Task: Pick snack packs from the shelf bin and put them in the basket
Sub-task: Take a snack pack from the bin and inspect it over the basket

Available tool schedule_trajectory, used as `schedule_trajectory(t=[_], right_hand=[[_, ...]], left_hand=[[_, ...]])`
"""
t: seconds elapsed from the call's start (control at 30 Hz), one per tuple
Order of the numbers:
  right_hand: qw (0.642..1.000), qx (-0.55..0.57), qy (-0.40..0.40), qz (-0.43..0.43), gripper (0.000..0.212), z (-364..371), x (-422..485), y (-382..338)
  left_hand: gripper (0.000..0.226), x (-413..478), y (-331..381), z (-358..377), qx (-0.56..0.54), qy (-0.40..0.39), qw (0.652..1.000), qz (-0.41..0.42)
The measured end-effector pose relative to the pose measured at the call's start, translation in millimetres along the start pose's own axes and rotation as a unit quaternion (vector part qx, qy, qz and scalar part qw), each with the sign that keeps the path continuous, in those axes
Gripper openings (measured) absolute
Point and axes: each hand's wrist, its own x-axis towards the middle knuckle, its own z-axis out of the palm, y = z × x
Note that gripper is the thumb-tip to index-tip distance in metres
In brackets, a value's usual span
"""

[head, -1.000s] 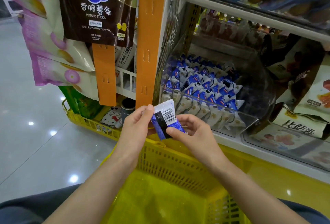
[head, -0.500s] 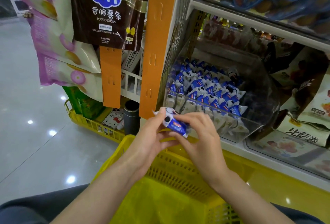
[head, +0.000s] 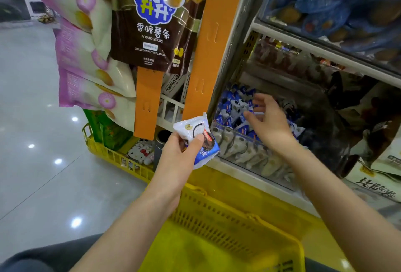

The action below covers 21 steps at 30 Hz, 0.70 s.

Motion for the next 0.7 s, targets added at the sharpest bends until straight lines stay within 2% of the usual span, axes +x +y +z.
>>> schedule_trajectory(t=[0.17, 0.27, 0.4, 0.53, 0.63, 0.7], right_hand=[[0.979, -0.161, -0.119, 0.024, 0.049, 10.3, 45.9, 21.1], [0.971, -0.193, -0.135, 0.049, 0.041, 13.5, 57.3, 22.3], [0.964, -0.218, -0.140, 0.056, 0.020, 13.9, 64.8, 17.9], [0.983, -0.157, -0.082, 0.050, 0.013, 10.1, 64.9, 15.3], [0.995, -0.094, 0.014, 0.025, 0.014, -1.9, 59.6, 9.7], [0.995, -0.059, 0.079, -0.024, 0.014, -16.4, 53.3, -1.4]], left_hand=[[0.012, 5.9, 7.0, -2.0, -0.006, -0.011, 1.000, 0.008], [0.015, 7.2, 7.4, -0.5, -0.001, -0.021, 1.000, 0.005], [0.016, 7.9, 7.2, 1.7, 0.003, -0.030, 1.000, 0.002], [0.016, 6.2, 4.7, 2.2, 0.031, -0.032, 0.999, 0.011], [0.025, 5.9, 4.2, 4.0, 0.033, -0.021, 0.999, 0.012], [0.022, 5.4, 6.7, 5.0, 0.024, -0.011, 1.000, 0.011]])
